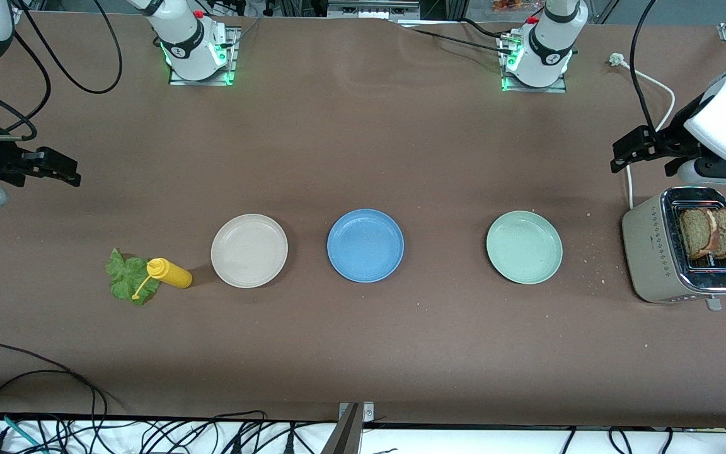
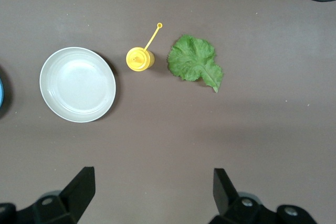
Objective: Make sandwich in blue plate with both arms
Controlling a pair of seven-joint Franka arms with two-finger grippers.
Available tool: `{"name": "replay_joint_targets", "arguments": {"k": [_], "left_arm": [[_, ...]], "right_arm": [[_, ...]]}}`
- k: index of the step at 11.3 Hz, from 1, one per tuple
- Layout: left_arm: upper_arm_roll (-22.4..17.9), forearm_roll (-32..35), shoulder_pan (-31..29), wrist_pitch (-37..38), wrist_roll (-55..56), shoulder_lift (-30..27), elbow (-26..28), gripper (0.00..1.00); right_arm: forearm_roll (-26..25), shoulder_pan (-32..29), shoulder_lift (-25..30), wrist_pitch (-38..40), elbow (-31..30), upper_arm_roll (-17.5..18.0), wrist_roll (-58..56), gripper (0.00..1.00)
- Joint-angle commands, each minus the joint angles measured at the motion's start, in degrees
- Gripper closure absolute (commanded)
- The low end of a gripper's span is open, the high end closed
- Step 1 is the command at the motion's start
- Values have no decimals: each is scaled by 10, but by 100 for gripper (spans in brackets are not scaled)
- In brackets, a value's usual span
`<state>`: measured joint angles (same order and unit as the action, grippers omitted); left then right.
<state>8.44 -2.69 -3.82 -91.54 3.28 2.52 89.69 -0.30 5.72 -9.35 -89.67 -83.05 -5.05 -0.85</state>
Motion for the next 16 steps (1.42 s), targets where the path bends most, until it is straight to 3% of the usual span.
{"name": "replay_joint_targets", "arguments": {"k": [1,16], "left_arm": [[-1,9,-4,19,-7,4,-18,0],[-4,9,-17,19,-12,6,-19,0]], "right_arm": [[-1,2,3,3,1,2,5,0],[0,2,4,3,1,2,6,0]]}}
